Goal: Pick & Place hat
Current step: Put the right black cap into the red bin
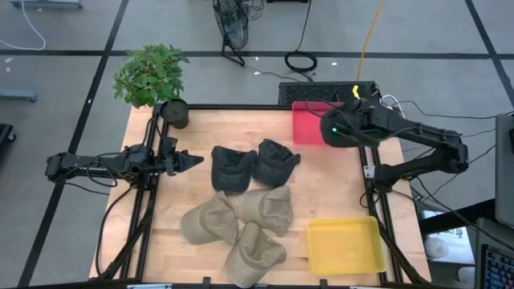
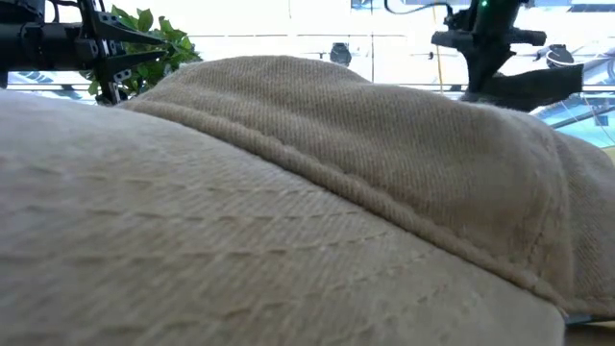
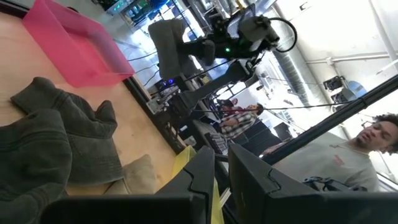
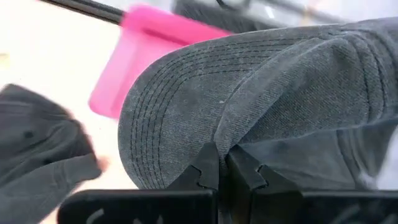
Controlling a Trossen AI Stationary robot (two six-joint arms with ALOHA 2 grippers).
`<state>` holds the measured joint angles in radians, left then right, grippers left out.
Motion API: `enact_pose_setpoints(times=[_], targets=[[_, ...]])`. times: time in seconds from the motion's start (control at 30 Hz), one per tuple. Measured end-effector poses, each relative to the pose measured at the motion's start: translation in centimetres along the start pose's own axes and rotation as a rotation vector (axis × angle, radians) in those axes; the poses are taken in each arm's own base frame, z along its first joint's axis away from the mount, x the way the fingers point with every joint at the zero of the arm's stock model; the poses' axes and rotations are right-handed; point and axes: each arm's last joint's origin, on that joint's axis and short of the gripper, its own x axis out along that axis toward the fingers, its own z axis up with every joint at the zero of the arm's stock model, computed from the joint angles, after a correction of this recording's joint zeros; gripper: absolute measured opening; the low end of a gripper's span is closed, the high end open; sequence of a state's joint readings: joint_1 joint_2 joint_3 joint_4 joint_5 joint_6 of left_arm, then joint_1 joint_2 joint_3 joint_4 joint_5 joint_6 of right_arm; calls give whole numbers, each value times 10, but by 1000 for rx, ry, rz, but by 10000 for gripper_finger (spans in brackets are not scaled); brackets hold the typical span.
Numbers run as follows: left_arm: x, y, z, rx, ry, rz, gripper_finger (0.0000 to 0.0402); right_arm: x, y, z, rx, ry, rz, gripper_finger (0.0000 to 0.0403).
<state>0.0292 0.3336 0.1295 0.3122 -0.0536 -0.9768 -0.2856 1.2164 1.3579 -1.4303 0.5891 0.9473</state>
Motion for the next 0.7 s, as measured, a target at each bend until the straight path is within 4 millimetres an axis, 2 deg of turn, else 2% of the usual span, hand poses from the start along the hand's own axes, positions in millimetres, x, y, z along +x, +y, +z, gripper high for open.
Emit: enact_pose_setpoints(times=[0.1,0.17,0.33,0.7], targets=[[0,0,0,7,0,0,51,9,-2,-1,26,99,-128,0],[0,0,0,7,0,0,51,17,-1,0,23,99,-190,0],[0,0,0,6,0,0,51,36,0,15,21,63,-216,0],[0,-3,2,4,-20,-32,51,63,-20,42,58,139,-182,0]])
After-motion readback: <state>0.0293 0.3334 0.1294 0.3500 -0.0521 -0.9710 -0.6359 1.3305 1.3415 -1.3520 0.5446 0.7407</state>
